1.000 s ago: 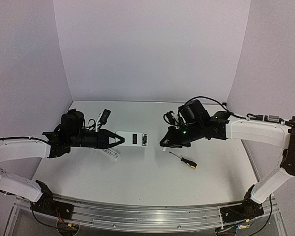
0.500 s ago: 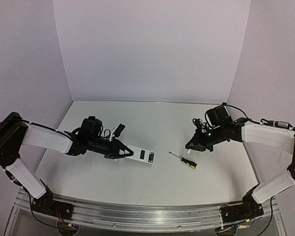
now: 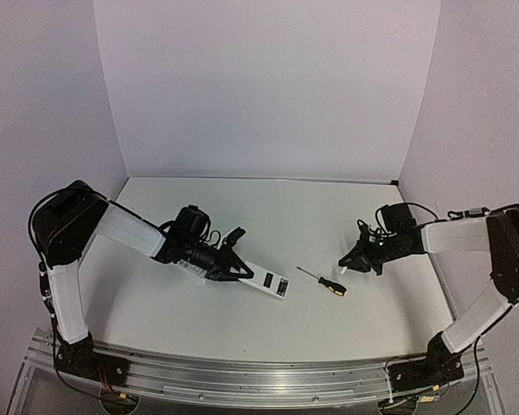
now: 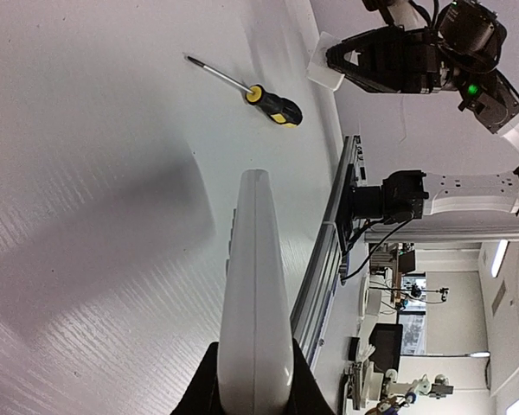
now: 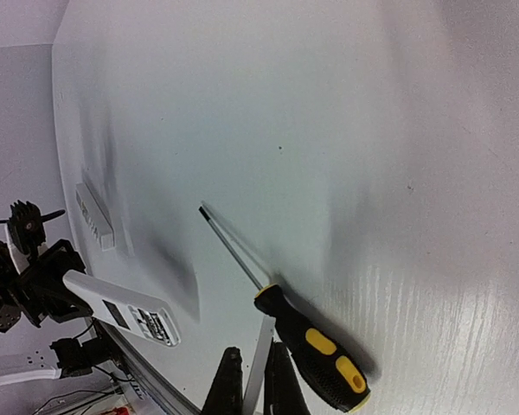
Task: Unload the batteries from the remote control
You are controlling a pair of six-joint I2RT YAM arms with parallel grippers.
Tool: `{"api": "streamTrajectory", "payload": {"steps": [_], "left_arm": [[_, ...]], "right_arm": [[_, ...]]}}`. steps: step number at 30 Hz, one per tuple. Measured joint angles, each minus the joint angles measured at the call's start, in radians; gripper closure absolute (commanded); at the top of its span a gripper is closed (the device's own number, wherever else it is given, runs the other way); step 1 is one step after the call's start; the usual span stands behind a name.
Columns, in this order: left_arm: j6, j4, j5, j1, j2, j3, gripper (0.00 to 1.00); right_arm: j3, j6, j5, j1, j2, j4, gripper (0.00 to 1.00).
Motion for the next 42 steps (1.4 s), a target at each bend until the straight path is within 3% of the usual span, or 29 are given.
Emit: {"api": "streamTrajectory", "payload": {"steps": [8,16,22,23,24,25,29,35,40,42], "left_arm": [[0.021,-0.086,-0.006,0.000,0.058,0.055,0.93],[0.050,-0.158,-0.049,0.000,0.067,0.097,0.62],[0.074,-0.232,-0.120,0.004,0.069,0.098,0.45],[0.079,-0.246,-0.135,0.005,0.069,0.098,0.34],[0.079,-0.259,-0.147,0.006,0.069,0.098,0.11],[0.086,-0.267,-0.147,0.006,0.069,0.101,0.01],[0.098,-0.303,-0.205,0.004,0.035,0.137,0.00],[0.104,-0.397,-0.359,0.007,0.003,0.160,0.00],[0.092,-0.499,-0.522,0.007,-0.056,0.162,0.00],[0.081,-0.531,-0.583,0.007,-0.096,0.162,0.00]], "right_arm": [[-0.026,0.007,0.025,-0.008,0.074,0.047,1.00],[-0.071,0.023,0.050,-0.017,0.082,0.069,1.00],[-0.095,0.046,0.045,-0.025,0.076,0.101,0.92],[-0.100,0.050,0.045,-0.027,0.074,0.105,0.89],[-0.105,0.052,0.051,-0.028,0.072,0.107,0.87],[-0.114,0.056,0.057,-0.030,0.071,0.106,0.86],[-0.147,0.069,0.063,-0.043,0.050,0.103,0.77],[-0.164,0.080,0.087,-0.050,-0.009,0.066,0.50],[-0.172,0.063,0.191,-0.050,-0.116,-0.077,0.23],[-0.172,0.047,0.239,-0.050,-0.169,-0.149,0.17]]}}
